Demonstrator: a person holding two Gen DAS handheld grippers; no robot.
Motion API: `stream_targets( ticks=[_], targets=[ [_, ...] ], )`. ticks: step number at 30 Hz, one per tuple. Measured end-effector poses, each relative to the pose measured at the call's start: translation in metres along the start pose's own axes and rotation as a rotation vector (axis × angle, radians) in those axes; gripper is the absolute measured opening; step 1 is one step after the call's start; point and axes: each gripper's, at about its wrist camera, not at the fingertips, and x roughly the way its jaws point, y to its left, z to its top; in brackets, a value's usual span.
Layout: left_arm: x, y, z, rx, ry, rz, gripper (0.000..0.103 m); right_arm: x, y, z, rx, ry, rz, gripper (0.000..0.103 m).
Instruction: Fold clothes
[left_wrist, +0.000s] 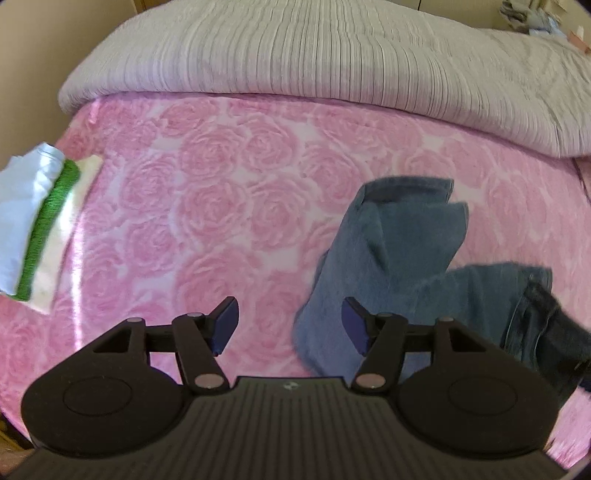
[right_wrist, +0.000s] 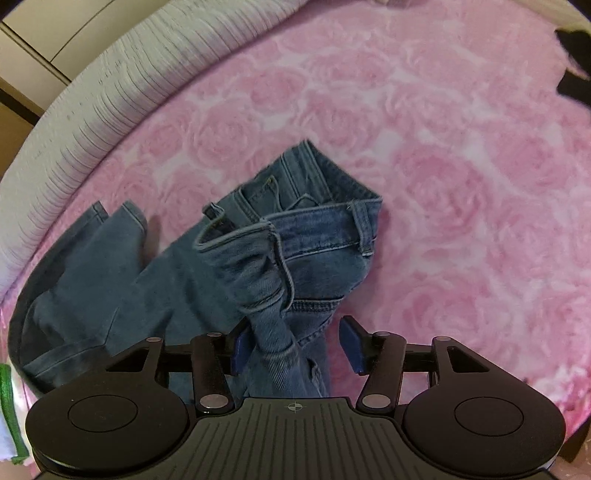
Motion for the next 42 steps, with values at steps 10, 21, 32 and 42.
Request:
stream_targets(
  ticks=[10, 21, 32, 42],
  targets=[
    [0.084, -0.05, 0.09, 0.159, 0.064, -0.123, 0.058, 0.005, -0.026, 0.02, 0.098, 0.041, 0.012, 0.008],
    [0.168, -0.047, 0.127, 0.052, 0.185, -0.25, 0.001, 0.001, -0.015, 0.024, 0.12, -0.015, 0.022, 0.007],
    [0.035, 0.047, 0.212, -0.161, -0.269, -0.16, 0.001, -0.128, -0.002, 0.121, 0.332, -0.486, 0.286, 0.006],
    [-0.158, 0.149, 0.137, -0.366, -0.683, -0.266, 0.002, -0.273, -0.014, 0.124, 0.304, -0.865, 0.51, 0.006]
  ],
)
